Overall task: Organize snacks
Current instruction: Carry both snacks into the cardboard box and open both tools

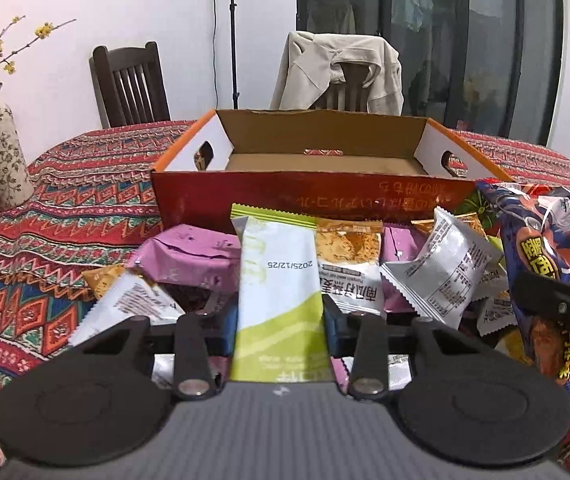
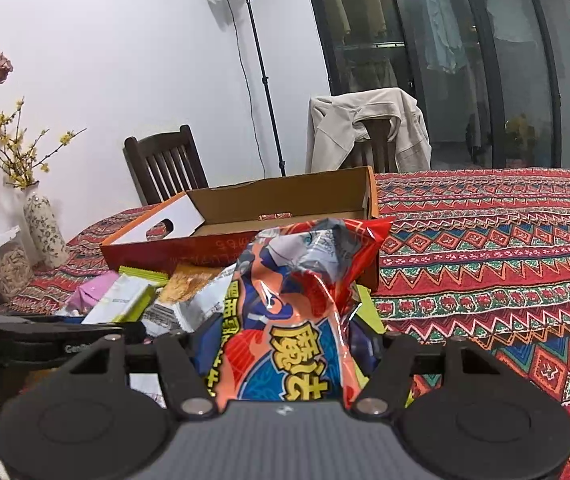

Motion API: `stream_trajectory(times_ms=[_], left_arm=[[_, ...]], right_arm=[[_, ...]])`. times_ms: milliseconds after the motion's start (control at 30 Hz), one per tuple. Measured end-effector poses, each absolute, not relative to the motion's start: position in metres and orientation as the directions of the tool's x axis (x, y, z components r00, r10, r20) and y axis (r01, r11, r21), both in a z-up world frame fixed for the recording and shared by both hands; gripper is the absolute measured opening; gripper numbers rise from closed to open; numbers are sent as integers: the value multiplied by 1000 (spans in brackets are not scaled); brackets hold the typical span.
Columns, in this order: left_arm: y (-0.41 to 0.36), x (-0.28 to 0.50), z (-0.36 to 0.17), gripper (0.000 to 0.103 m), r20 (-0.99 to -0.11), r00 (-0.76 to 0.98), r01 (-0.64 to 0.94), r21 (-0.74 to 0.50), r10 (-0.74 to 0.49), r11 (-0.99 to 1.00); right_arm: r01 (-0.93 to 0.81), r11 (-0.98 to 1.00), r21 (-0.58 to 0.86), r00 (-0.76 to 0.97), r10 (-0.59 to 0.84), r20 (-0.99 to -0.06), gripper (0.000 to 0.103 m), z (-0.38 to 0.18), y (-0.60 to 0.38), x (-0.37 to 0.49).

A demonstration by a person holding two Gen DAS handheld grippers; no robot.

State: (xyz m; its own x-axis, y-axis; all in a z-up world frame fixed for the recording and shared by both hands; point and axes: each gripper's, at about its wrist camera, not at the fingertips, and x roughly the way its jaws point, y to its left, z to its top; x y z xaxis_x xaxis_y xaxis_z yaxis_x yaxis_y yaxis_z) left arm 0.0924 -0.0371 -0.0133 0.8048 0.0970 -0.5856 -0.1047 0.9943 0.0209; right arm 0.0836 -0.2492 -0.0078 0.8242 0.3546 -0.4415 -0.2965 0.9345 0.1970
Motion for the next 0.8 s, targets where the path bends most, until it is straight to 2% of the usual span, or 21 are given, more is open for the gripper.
stream_trajectory(times_ms=[433,800], left_arm=[[-27,71,27,40,-500,865,-63,-33,38,998],[-26,105,83,40,-414,910,-26,-69,-5,997]], right_arm=[[-308,939,153,856,344,-387,64,19,-247,64],[-318,941,116,864,338,-372,64,71,-236,107]])
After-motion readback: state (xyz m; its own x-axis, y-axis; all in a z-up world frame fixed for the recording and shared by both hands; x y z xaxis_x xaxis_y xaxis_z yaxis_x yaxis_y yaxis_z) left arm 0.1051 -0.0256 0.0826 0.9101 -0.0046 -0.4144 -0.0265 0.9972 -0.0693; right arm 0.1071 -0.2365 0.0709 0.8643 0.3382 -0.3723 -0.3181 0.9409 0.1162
